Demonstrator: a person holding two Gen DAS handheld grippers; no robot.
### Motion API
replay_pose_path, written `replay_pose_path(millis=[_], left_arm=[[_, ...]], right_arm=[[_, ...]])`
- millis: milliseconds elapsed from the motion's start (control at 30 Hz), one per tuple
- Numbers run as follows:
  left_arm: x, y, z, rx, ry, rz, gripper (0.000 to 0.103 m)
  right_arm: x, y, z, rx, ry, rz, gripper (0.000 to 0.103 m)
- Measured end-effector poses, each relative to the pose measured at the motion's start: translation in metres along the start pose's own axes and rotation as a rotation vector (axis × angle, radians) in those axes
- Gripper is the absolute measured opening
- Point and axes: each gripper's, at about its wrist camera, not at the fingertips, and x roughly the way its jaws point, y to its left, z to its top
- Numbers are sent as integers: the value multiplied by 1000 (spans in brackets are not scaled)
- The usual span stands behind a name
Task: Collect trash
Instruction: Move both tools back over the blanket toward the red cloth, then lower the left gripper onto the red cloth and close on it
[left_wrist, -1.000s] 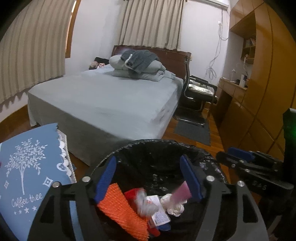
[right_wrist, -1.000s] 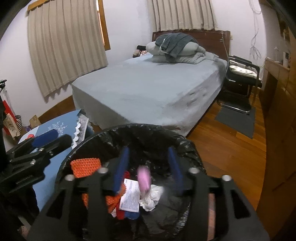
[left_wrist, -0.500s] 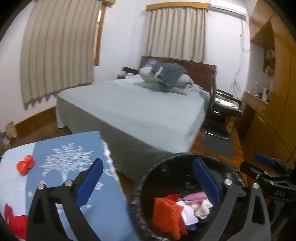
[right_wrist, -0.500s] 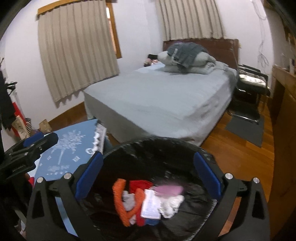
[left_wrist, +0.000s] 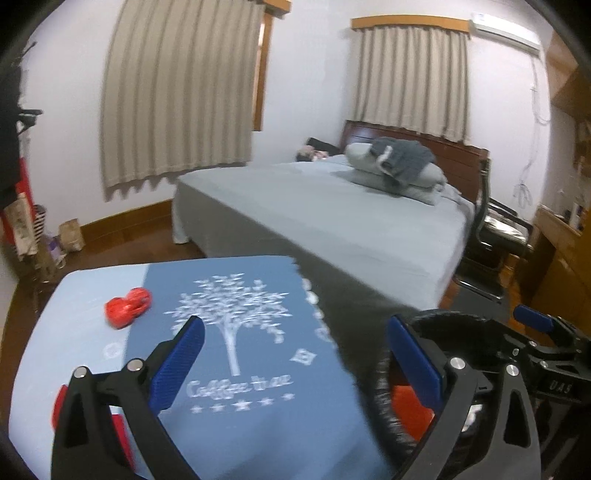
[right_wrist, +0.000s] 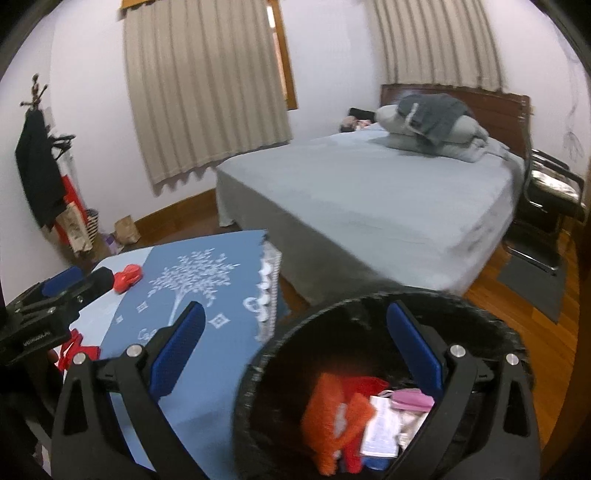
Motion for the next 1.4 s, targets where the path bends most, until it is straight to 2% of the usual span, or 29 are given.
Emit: replay_pose_path(millis=[400,767,867,1033,1233,1333,1400], left_arm=[[-7,82,-28,-62,40,162,97],[-13,179,-94,-191,143,371,97],[-16,196,-108,-237,163,398,97],[-14,201,-118,-251,178,402,97],[-2,206,-126,-269,217,397,90],[3,209,-130,-283,229,386,81],[5,210,-131,-289,240,383,66]], right_arm=[[52,93,-6,-105,47,148,96],[78,130,-20,-154,100,188,96],[83,136,-25,-167,115,193,96],[92,149,-34,-180,135,205,96],[101,158,-37,-187,149,218,96],[104,162,-37,-191,151,224,96],[107,164,-37,-191,155,225,96]])
